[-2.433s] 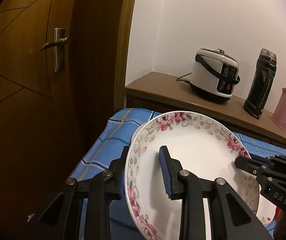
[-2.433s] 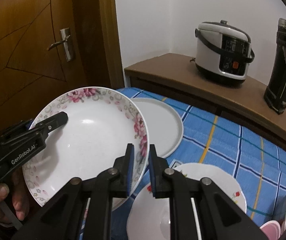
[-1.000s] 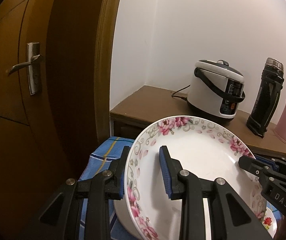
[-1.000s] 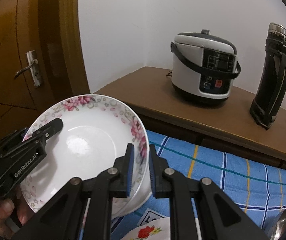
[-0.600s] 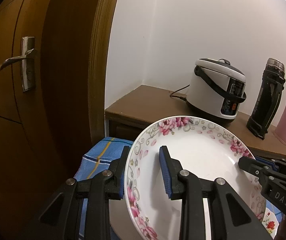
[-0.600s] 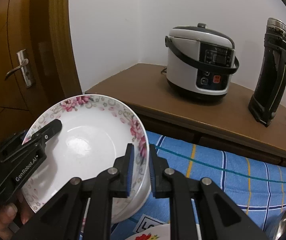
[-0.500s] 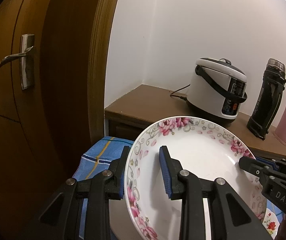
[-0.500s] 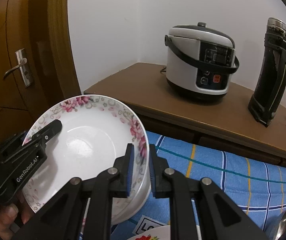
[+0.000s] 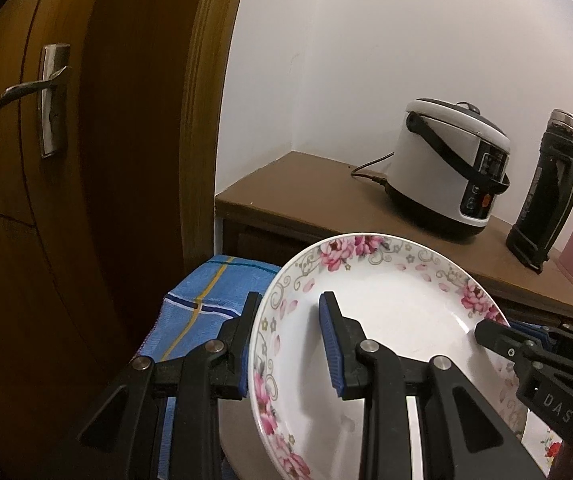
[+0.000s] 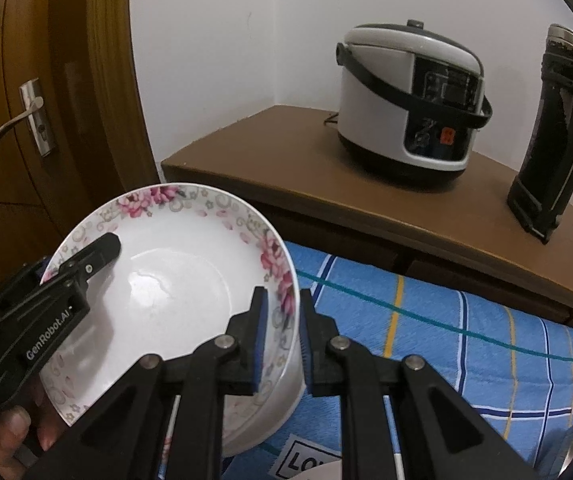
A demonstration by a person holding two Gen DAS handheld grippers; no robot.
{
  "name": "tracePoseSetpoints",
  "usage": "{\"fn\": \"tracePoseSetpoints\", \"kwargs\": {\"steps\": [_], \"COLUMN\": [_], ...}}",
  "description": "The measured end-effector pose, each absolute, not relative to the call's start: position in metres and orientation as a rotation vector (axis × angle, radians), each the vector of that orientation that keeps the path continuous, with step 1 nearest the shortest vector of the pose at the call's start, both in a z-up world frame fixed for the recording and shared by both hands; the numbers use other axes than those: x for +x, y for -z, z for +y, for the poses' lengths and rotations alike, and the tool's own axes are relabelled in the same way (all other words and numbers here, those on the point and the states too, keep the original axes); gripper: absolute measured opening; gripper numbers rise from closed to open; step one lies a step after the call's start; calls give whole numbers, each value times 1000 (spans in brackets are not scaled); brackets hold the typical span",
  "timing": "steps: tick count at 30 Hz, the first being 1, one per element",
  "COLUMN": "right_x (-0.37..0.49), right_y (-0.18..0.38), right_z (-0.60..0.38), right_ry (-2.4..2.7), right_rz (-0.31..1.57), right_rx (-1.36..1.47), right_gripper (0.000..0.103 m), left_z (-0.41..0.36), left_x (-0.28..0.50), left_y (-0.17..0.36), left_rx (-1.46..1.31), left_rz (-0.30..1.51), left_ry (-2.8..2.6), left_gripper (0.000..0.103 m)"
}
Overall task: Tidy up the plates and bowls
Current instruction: 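Lower the pink-floral plate onto the plain white plate with the right tool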
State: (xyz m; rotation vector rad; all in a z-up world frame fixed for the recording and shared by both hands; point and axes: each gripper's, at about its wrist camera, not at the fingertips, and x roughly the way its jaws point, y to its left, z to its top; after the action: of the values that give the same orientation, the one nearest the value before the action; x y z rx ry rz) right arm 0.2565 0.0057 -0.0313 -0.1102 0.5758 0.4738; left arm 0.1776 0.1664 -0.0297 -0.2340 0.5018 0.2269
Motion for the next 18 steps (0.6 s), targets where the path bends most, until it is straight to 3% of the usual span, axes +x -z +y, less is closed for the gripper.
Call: {"fn": "tracePoseSetpoints", "kwargs": {"steps": [18], "right_x": [276], "right_y": [41], "right_z": [13], "right_ry": [-473], "right_rz": [632], "right_rx": [-119], "right_gripper": [15], "left_z": [168], "left_x": [187], "left_y": [46], "left_rx": [-221], "left_rz": [579], "left_ry": [-230], "left_gripper": [32]}}
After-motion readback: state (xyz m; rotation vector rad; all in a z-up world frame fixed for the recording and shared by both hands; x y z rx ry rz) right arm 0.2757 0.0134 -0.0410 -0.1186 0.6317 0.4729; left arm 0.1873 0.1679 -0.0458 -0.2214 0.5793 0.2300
